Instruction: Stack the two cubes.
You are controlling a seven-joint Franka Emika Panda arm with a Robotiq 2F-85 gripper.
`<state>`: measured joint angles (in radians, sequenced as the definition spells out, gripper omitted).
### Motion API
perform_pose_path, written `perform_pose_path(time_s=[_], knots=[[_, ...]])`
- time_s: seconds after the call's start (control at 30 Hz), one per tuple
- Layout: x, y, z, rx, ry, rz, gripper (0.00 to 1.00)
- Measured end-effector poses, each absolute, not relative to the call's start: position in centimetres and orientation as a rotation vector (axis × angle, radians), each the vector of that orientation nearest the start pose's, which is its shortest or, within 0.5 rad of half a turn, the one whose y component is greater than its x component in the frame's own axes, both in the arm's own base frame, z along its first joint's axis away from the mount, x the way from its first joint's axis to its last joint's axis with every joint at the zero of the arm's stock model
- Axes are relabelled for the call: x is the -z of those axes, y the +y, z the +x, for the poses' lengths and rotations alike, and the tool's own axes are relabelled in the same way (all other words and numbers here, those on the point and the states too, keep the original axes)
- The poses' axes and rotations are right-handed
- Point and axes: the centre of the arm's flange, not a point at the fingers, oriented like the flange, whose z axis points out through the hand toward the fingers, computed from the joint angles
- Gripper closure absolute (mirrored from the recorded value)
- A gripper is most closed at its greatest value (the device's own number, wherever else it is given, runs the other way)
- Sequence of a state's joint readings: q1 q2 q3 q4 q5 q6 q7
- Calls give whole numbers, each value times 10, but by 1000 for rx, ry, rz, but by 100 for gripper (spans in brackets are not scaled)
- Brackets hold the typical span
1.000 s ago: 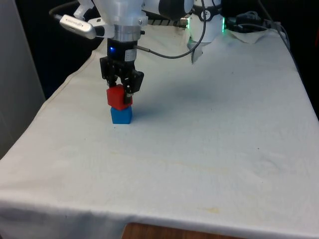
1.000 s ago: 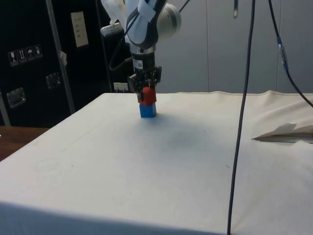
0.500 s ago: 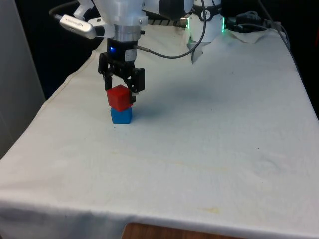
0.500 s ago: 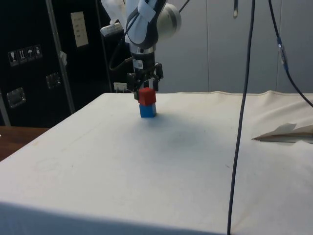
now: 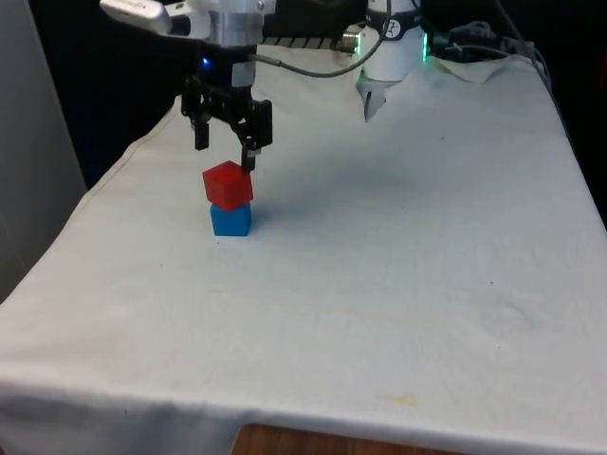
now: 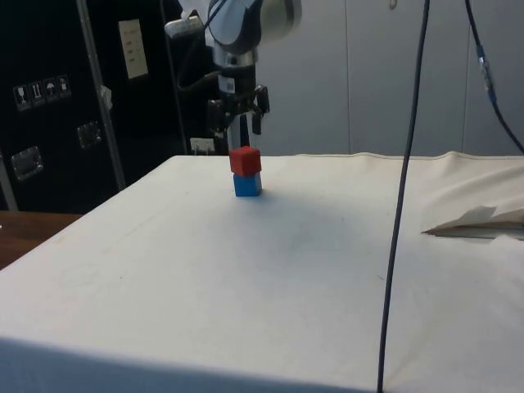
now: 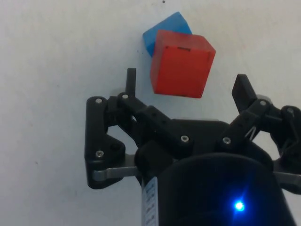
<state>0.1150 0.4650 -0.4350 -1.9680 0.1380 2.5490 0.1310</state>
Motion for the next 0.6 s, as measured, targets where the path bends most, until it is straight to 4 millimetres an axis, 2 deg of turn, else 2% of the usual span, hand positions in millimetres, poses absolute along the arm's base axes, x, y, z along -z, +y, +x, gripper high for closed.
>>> perform_pose_path(time_s=[0.2,0.6], knots=[[-295,-188,603,263,807,-3130,0],[-333,-189,604,258,807,-3106,0]])
